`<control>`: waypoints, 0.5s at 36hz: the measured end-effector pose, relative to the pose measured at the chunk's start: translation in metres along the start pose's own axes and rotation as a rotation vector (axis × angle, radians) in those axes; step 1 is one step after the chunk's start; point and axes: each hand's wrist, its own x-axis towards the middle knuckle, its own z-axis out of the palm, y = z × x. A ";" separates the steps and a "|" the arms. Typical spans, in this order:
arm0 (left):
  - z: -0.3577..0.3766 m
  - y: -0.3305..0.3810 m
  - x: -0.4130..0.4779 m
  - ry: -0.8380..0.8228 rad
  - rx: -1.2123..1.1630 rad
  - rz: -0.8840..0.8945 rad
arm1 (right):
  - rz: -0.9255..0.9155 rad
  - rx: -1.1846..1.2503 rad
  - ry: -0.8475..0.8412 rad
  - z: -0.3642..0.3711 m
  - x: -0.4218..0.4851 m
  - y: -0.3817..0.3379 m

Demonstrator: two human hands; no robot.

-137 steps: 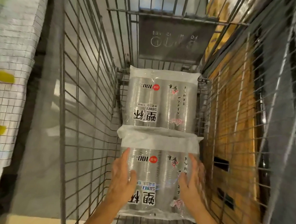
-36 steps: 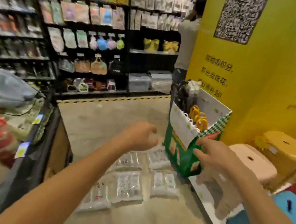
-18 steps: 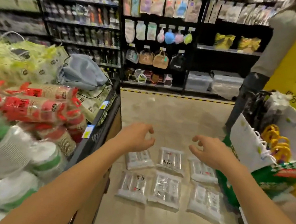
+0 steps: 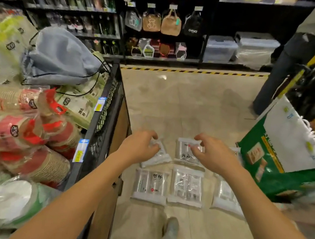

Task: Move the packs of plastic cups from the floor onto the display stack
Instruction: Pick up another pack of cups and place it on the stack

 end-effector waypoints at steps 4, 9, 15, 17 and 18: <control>0.029 -0.026 0.054 0.012 -0.057 -0.051 | 0.006 0.057 -0.024 0.038 0.058 0.020; 0.083 -0.070 0.112 0.051 -0.181 -0.162 | 0.017 0.107 -0.092 0.116 0.126 0.046; 0.190 -0.146 0.172 0.022 -0.314 -0.299 | 0.098 0.225 -0.169 0.242 0.192 0.078; 0.236 -0.176 0.190 0.003 -0.348 -0.336 | 0.110 0.250 -0.209 0.296 0.210 0.091; 0.260 -0.192 0.198 -0.017 -0.356 -0.354 | 0.120 0.260 -0.229 0.323 0.217 0.099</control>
